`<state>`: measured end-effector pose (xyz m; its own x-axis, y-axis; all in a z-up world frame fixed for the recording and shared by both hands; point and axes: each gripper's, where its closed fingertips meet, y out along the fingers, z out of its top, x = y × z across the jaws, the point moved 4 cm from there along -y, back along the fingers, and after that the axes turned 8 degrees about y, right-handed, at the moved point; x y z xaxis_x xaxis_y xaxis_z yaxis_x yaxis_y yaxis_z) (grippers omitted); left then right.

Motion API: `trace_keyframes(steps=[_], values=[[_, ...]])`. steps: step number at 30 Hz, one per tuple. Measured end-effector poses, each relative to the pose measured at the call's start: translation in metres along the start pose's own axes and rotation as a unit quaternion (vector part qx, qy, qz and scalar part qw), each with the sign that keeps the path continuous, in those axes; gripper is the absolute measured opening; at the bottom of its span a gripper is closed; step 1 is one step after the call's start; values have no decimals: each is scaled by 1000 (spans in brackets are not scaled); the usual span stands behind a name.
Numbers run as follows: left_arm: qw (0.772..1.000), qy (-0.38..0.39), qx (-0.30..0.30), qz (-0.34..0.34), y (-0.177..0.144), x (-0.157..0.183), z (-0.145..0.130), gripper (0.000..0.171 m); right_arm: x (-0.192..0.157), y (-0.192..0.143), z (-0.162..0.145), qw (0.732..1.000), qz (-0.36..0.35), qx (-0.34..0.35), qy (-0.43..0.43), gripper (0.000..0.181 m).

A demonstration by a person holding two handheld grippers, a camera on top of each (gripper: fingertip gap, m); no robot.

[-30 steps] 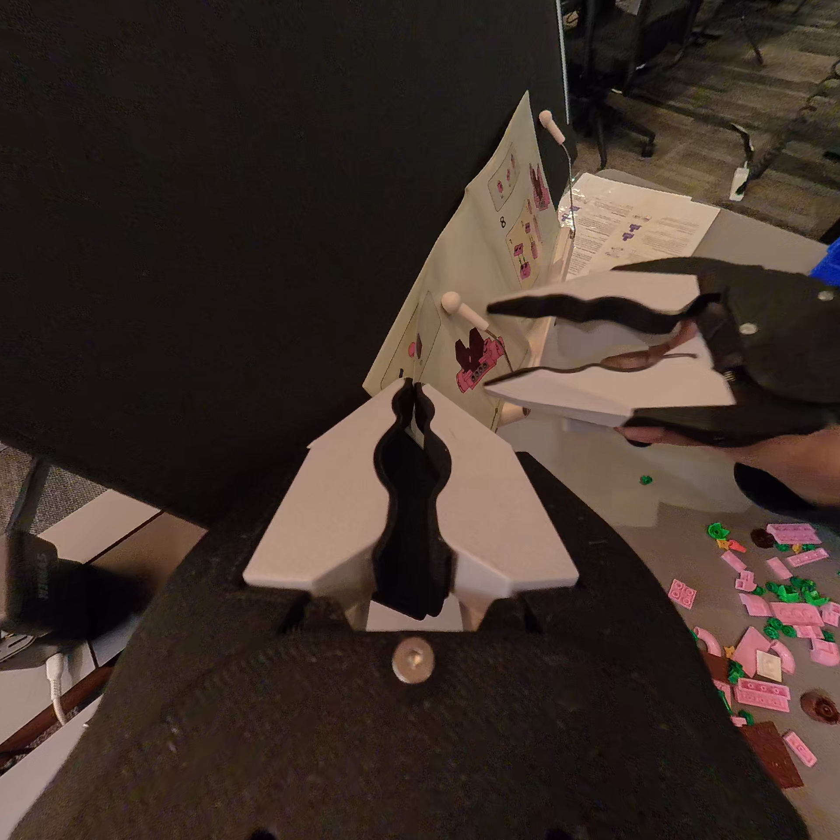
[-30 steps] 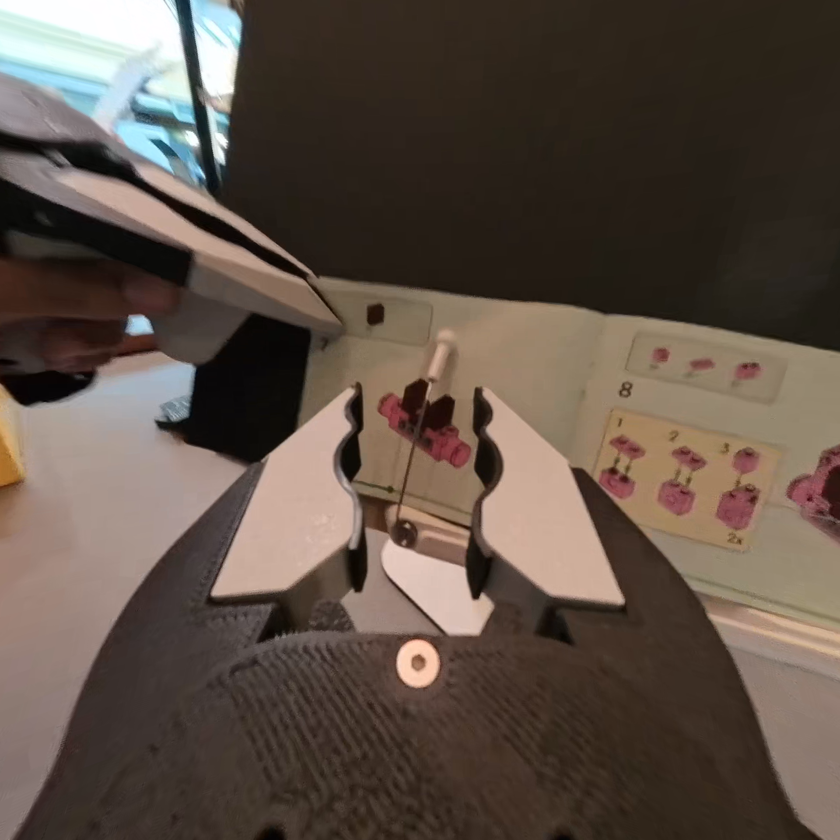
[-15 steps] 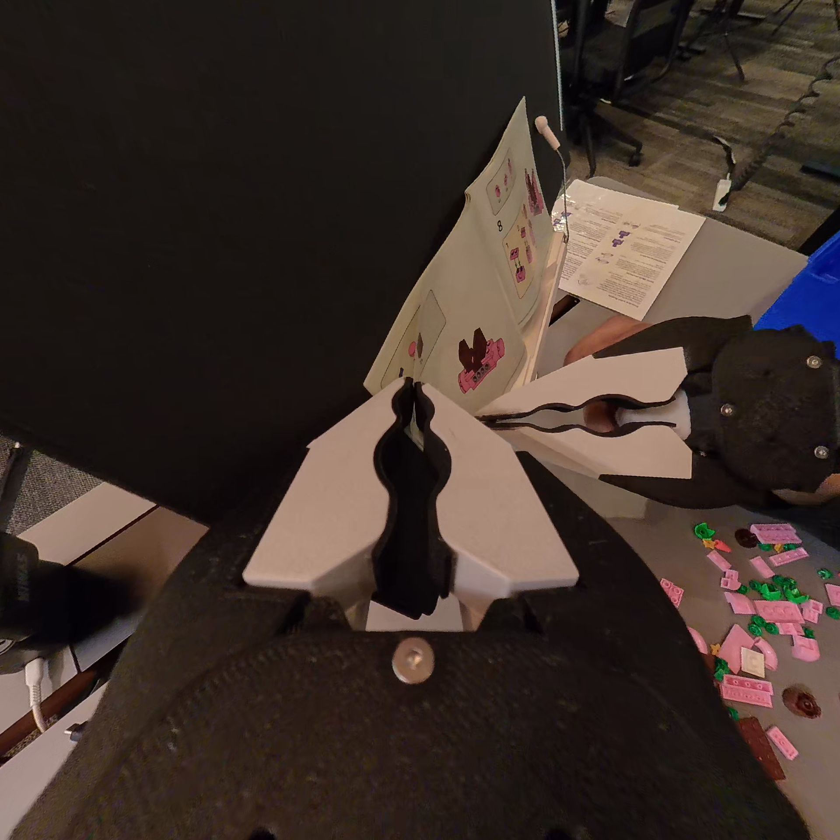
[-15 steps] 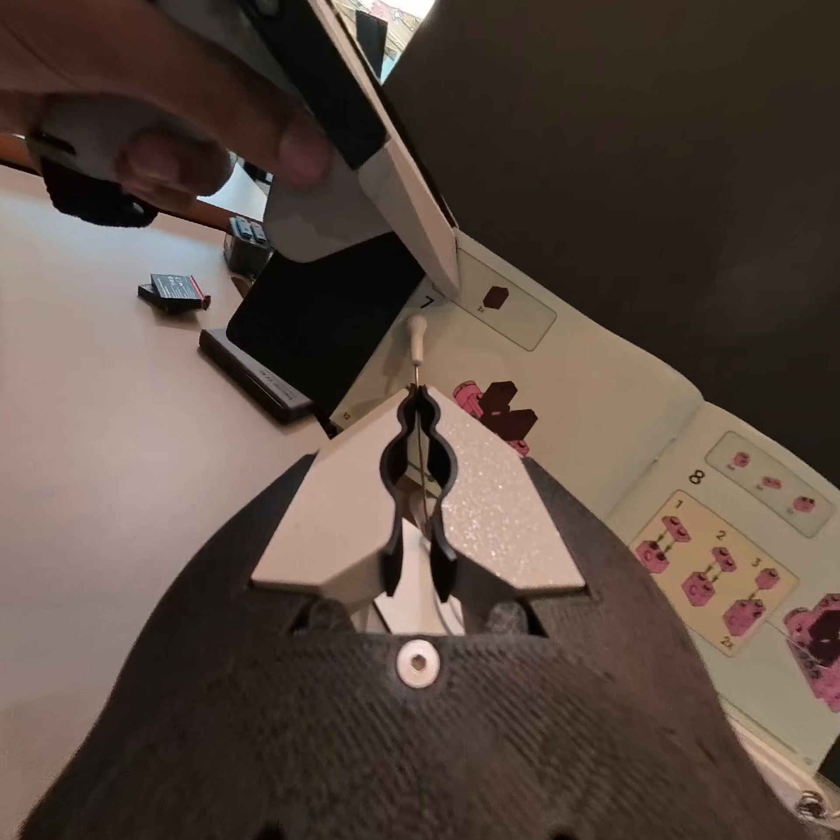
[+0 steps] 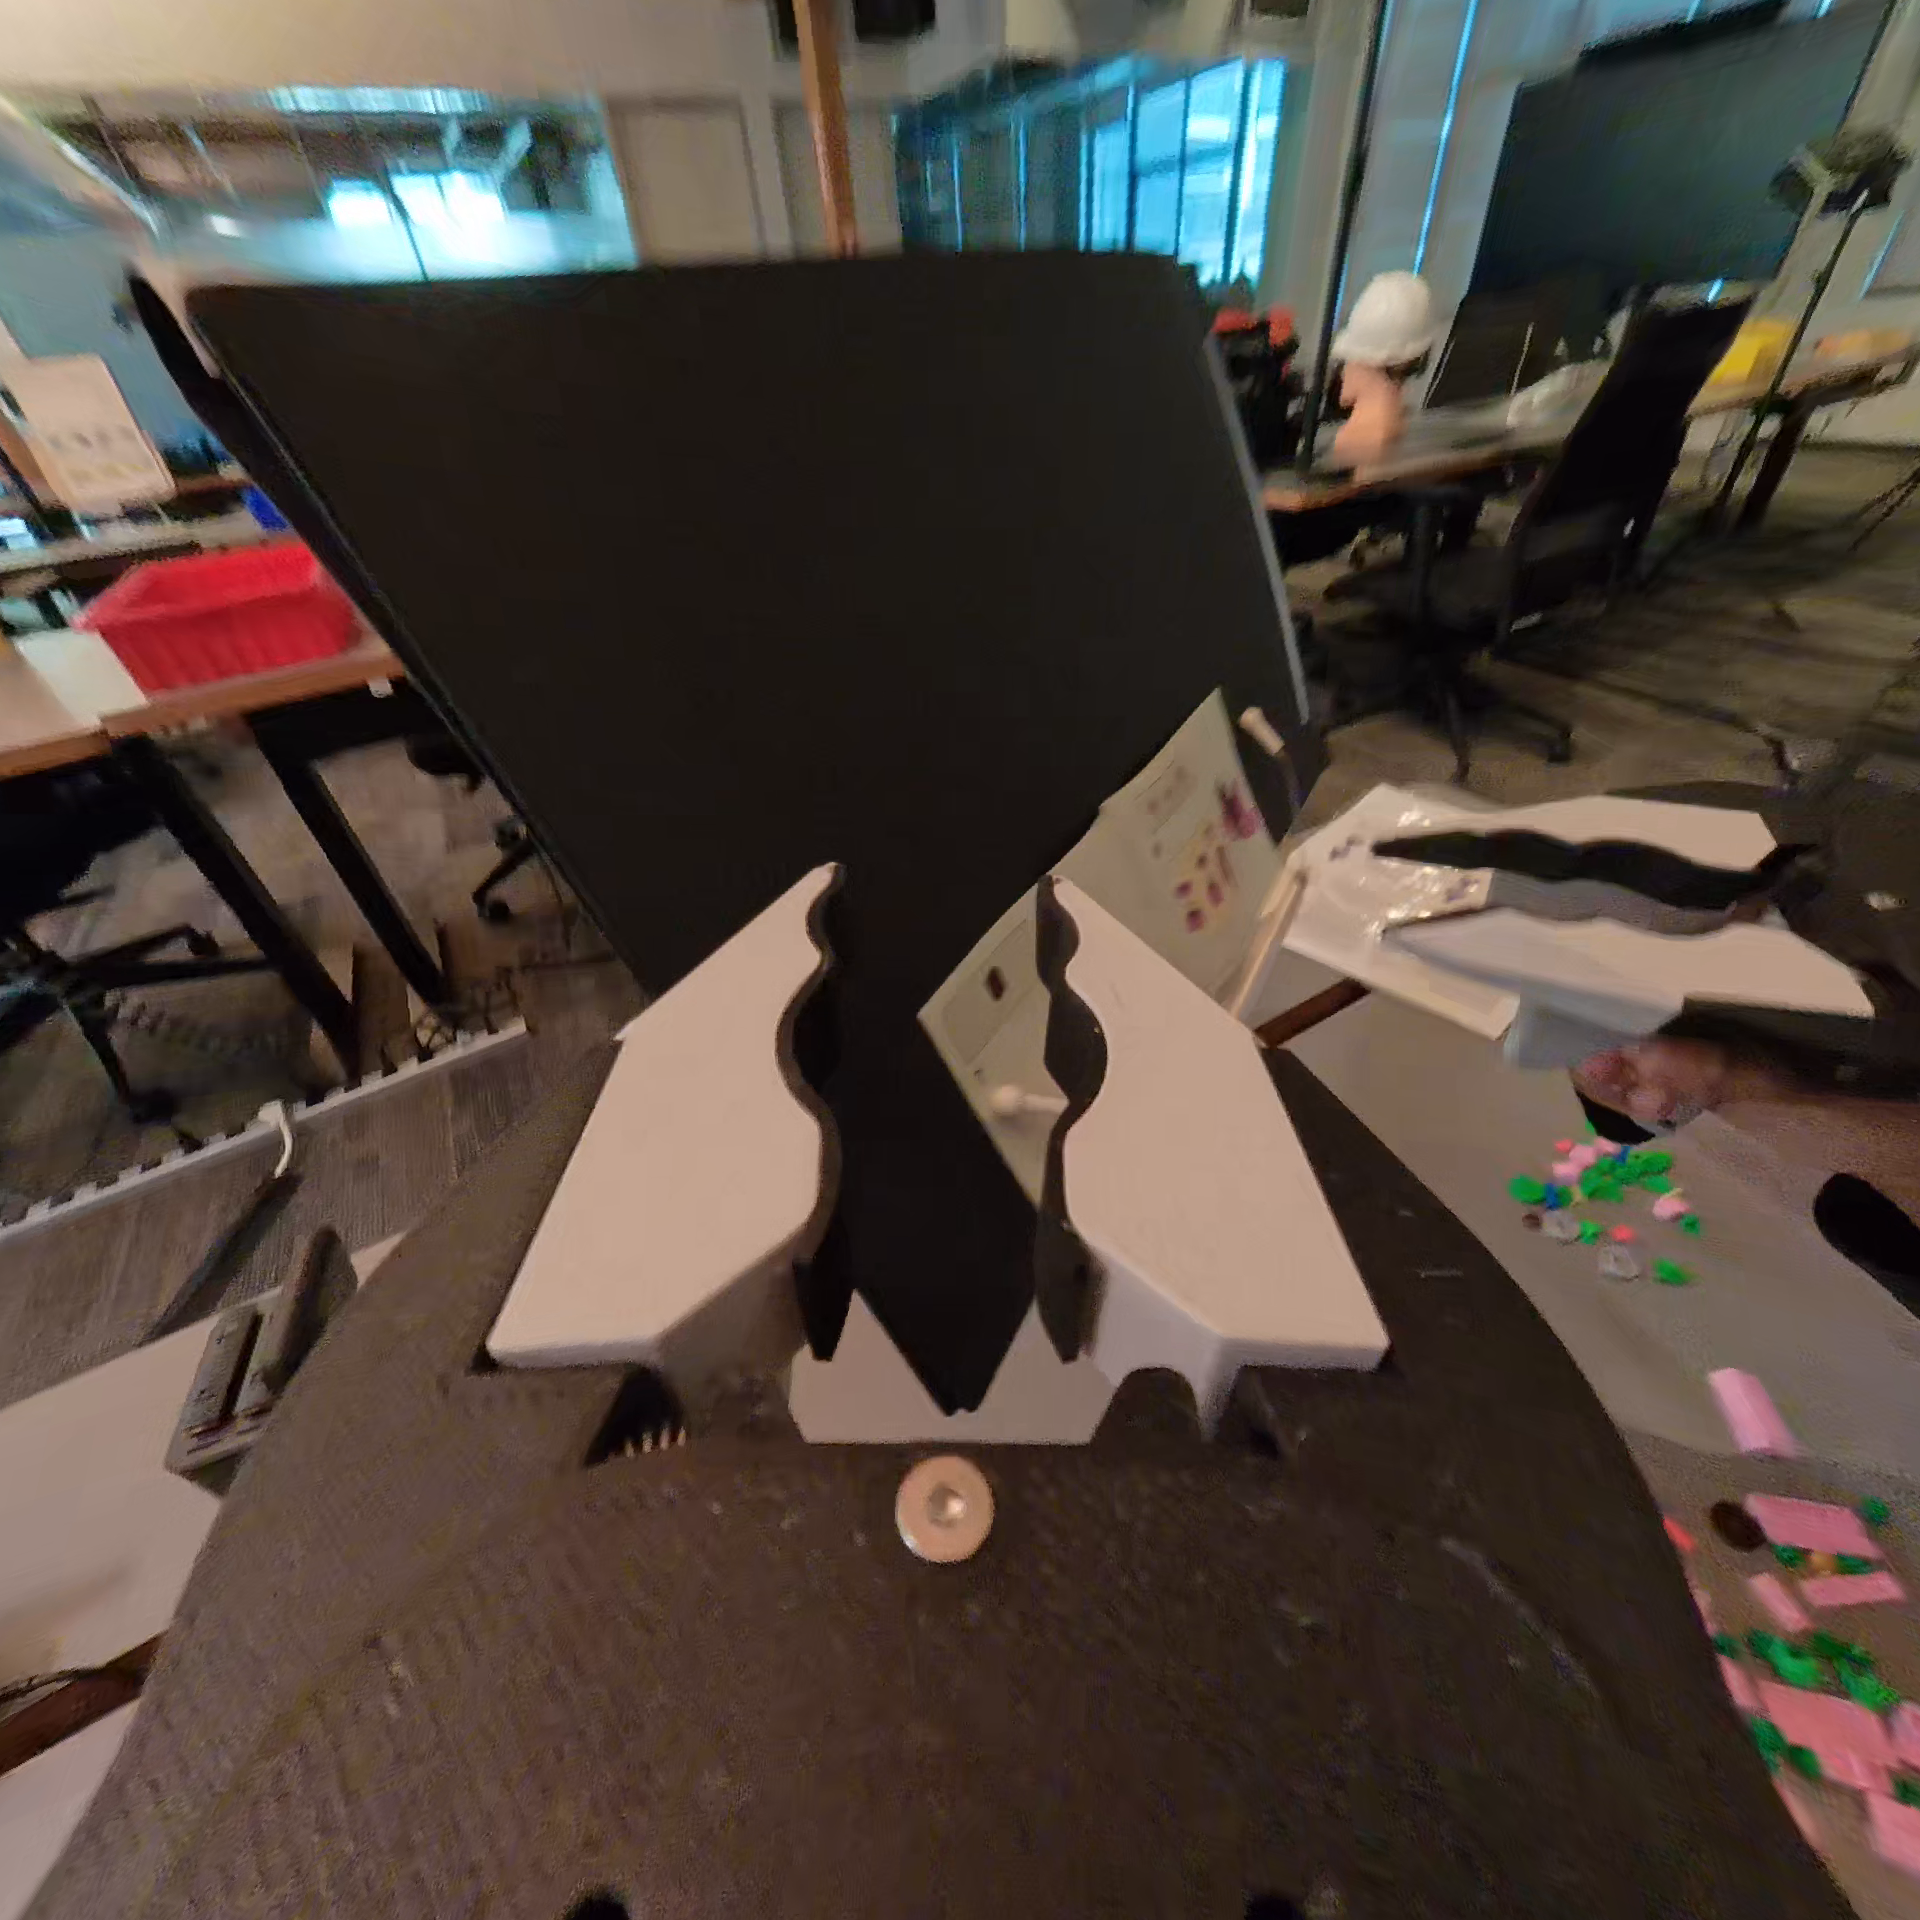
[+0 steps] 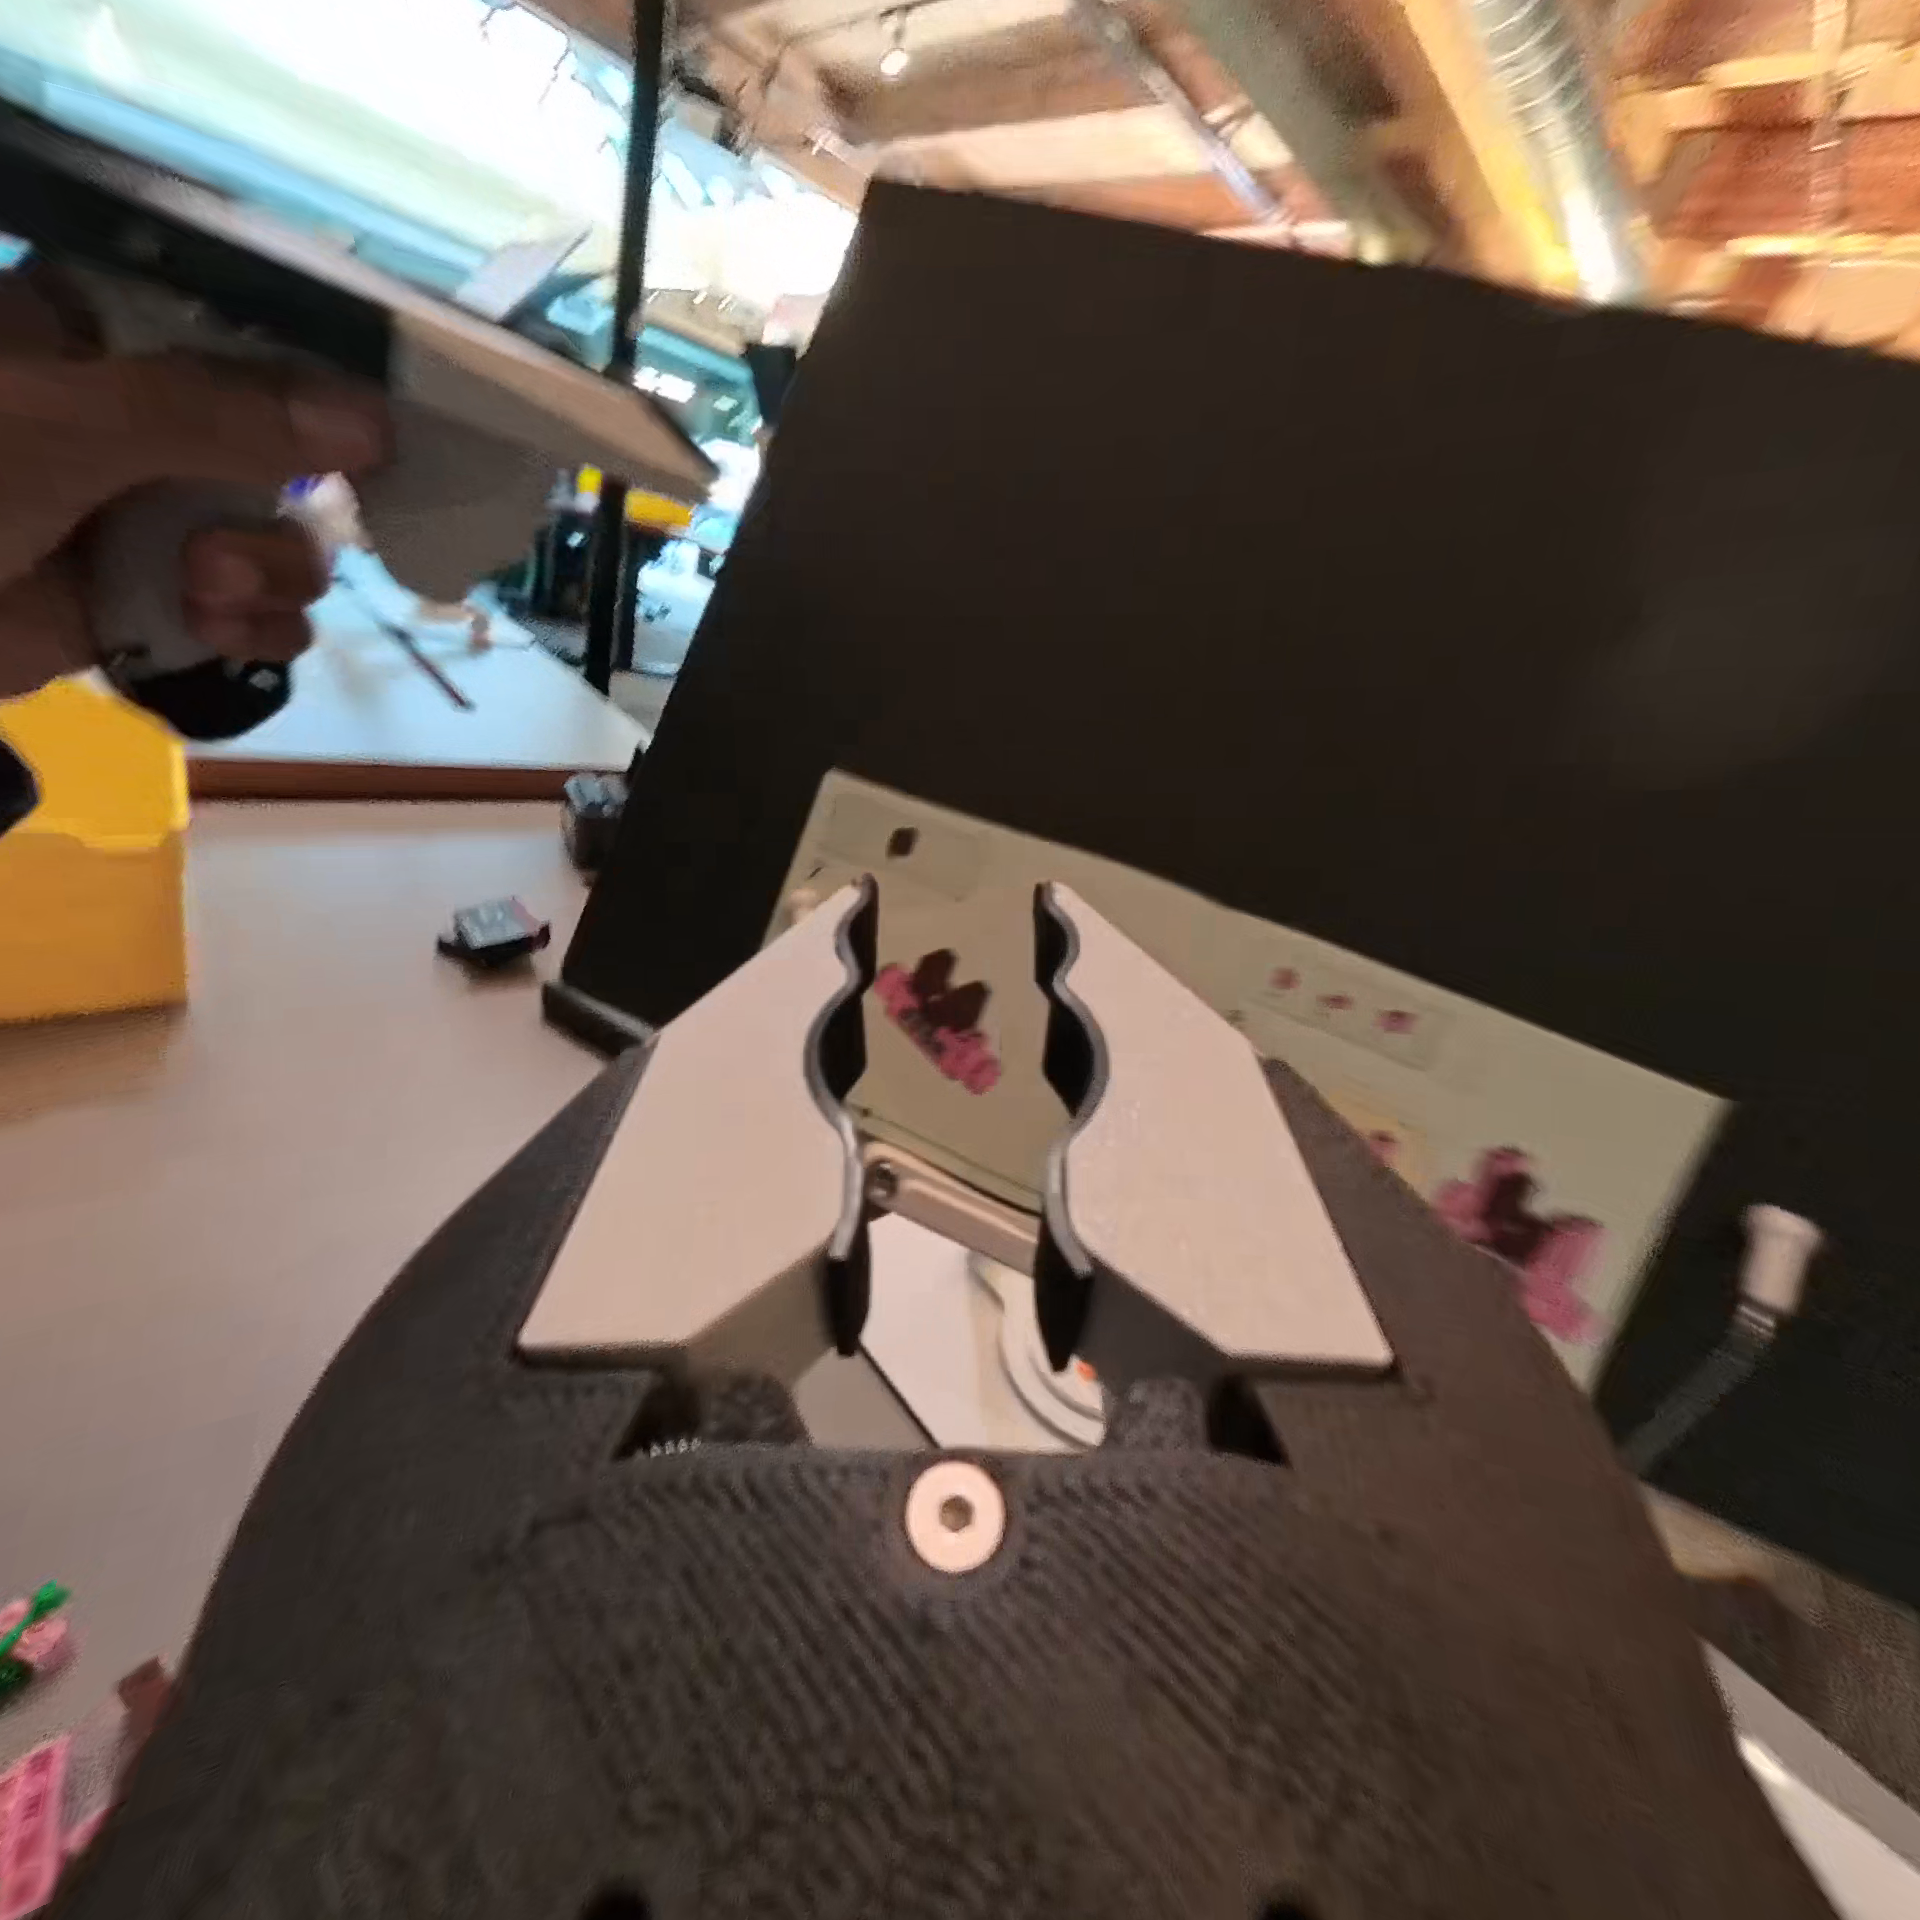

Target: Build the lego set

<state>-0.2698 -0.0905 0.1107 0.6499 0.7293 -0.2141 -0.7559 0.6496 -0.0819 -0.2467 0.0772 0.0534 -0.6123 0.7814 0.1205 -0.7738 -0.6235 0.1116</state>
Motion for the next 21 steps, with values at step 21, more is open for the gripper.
trace_keyframes(steps=[21], values=[[945,59,17,-321,-70,266,-147,16,-70,-209,-123,993,-33,-111,33,19]])
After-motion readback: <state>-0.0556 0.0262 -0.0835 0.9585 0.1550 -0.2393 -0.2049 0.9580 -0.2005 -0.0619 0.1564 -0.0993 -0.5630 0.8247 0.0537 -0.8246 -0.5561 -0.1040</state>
